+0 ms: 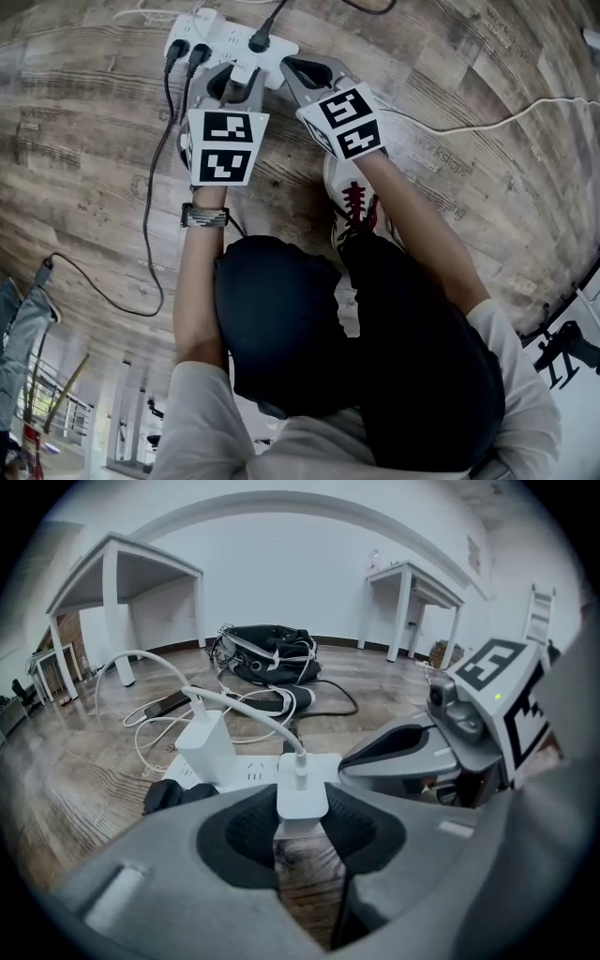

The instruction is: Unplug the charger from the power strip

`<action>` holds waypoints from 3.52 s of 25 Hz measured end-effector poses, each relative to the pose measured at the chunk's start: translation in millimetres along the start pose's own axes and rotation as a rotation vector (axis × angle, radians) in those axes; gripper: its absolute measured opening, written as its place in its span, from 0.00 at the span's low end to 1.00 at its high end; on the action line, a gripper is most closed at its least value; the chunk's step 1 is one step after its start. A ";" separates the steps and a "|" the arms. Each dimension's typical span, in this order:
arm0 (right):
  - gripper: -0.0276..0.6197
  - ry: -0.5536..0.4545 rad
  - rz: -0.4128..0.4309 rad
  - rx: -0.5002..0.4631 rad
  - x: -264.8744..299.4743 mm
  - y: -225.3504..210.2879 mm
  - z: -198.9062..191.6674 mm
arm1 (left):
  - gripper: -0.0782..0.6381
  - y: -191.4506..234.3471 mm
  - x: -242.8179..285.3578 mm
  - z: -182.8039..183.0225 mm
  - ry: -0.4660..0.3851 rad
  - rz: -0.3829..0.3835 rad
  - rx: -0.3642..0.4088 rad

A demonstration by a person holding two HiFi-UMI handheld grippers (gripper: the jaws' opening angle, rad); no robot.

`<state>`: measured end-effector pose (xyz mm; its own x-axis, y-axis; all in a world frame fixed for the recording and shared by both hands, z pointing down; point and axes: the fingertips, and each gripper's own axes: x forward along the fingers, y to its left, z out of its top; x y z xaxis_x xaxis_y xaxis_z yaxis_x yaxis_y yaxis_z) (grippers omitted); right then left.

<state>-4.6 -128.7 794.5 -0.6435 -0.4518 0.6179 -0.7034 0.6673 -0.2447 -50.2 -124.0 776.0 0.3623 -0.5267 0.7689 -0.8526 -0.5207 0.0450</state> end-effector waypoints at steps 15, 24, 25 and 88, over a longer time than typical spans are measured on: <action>0.05 0.002 0.004 -0.021 0.6 1.0 0.4 | 0.31 5.4 -1.8 -2.5 -0.047 -0.069 -0.210; 0.05 0.002 0.004 -0.028 1.0 1.9 0.6 | 0.31 4.2 -2.6 -2.4 -0.031 -0.031 -0.089; 0.05 0.002 0.004 -0.028 1.0 2.0 0.6 | 0.31 3.7 -2.7 -2.1 -0.029 -0.025 -0.070; 0.05 -0.025 0.021 -0.045 0.6 2.9 1.5 | 0.31 2.8 -3.2 6.3 -0.221 -0.363 -0.716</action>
<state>-7.5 -127.9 793.0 -0.6661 -0.4516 0.5936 -0.6757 0.7024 -0.2238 -51.4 -128.0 769.7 0.6631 -0.5668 0.4889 -0.6747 -0.1697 0.7183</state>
